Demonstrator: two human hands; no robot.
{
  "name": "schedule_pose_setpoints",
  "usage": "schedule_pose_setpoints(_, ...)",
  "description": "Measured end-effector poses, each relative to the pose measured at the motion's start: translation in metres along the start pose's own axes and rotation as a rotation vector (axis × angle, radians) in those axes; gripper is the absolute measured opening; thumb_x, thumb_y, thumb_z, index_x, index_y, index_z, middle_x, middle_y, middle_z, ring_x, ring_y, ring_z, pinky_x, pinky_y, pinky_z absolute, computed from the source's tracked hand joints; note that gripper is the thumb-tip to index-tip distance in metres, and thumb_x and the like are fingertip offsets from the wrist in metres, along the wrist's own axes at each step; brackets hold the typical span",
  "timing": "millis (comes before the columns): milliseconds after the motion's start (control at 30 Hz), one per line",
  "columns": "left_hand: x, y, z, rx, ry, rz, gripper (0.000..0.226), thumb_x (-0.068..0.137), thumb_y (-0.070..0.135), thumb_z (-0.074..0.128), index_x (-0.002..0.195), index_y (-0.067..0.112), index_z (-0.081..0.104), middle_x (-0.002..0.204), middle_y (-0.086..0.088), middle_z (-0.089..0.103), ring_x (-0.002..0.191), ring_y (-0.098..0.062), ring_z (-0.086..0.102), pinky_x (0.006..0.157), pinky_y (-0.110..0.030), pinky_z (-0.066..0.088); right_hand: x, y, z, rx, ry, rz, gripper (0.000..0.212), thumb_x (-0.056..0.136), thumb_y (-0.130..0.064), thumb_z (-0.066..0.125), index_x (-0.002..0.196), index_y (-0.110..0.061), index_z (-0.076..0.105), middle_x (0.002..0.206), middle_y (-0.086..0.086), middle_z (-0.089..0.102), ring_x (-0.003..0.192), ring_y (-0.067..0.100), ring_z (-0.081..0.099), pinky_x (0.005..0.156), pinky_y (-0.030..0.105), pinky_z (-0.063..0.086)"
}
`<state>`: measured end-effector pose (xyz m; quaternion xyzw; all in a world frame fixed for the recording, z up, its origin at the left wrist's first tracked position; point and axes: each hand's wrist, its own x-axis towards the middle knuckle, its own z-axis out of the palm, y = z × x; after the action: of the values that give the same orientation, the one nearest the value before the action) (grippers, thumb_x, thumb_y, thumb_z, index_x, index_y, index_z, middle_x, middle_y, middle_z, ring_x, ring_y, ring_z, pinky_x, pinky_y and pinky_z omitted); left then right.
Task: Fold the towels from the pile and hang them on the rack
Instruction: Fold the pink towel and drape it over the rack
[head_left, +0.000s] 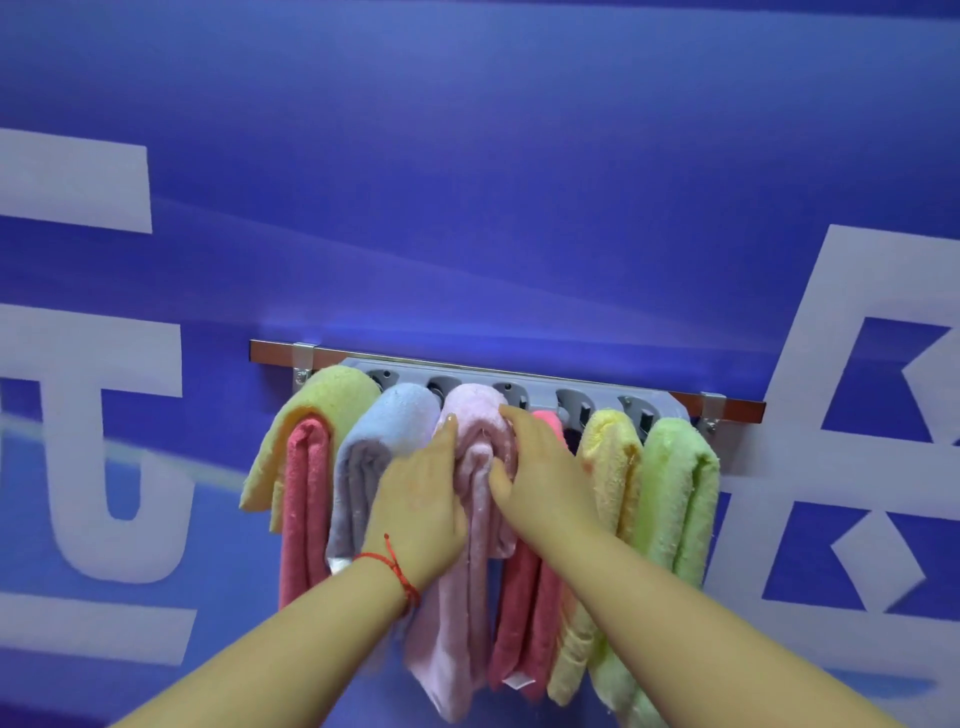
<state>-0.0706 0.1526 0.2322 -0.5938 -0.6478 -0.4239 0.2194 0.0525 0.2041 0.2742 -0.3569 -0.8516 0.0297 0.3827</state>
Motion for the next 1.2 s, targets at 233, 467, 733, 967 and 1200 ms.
schedule_pose_setpoints(233, -0.024, 0.014, 0.022, -0.626, -0.133, -0.569, 0.034, 0.079, 0.020, 0.053, 0.112, 0.022, 0.055, 0.107, 0.001, 0.067, 0.097, -0.015, 0.061, 0.086, -0.027, 0.046, -0.038, 0.005, 0.038, 0.308, -0.069, 0.285, 0.048, 0.088, -0.026, 0.054, 0.134, -0.019, 0.042, 0.122, 0.008, 0.062, 0.111, 0.026, 0.059, 0.084, 0.029, 0.045)
schedule_pose_setpoints(467, -0.097, -0.012, 0.069, -0.650, -0.375, -0.854, 0.052, 0.071, 0.014, 0.055, 0.123, 0.005, 0.055, 0.118, -0.015, 0.063, 0.108, -0.030, 0.060, 0.094, -0.043, 0.048, -0.116, 0.035, 0.077, 0.308, -0.402, 0.431, 0.061, 0.084, -0.023, 0.056, 0.141, -0.018, 0.036, 0.126, 0.001, 0.060, 0.114, 0.015, 0.058, 0.096, 0.024, 0.044)
schedule_pose_setpoints(733, -0.213, -0.011, 0.110, -0.582, -0.592, -0.946, 0.039, 0.081, 0.001, 0.057, 0.120, 0.005, 0.056, 0.111, -0.010, 0.064, 0.092, -0.014, 0.057, 0.080, -0.016, 0.044, -0.217, 0.075, 0.118, 0.339, -0.571, 0.573, 0.054, 0.085, -0.023, 0.059, 0.136, -0.022, 0.041, 0.125, 0.000, 0.057, 0.091, 0.007, 0.054, 0.090, 0.017, 0.041)
schedule_pose_setpoints(967, -0.322, -0.006, 0.156, -0.548, -0.743, -1.141, 0.030, 0.078, 0.008, 0.059, 0.108, 0.005, 0.059, 0.086, -0.011, 0.066, 0.083, -0.024, 0.061, 0.070, -0.021, 0.041, -0.310, 0.122, 0.161, 0.327, -0.686, 0.740, 0.042, 0.087, -0.016, 0.056, 0.127, -0.018, 0.049, 0.091, -0.012, 0.055, 0.086, 0.009, 0.054, 0.080, 0.017, 0.042)
schedule_pose_setpoints(1200, -0.389, -0.009, 0.193, -0.460, -0.752, -1.124, 0.038, 0.085, 0.000, 0.053, 0.122, 0.003, 0.053, 0.119, -0.010, 0.061, 0.098, -0.016, 0.055, 0.081, -0.013, 0.035, -0.375, 0.170, 0.206, 0.311, -0.781, 0.924, 0.041, 0.089, -0.012, 0.055, 0.129, -0.011, 0.048, 0.111, 0.003, 0.059, 0.099, 0.016, 0.058, 0.086, 0.020, 0.041)
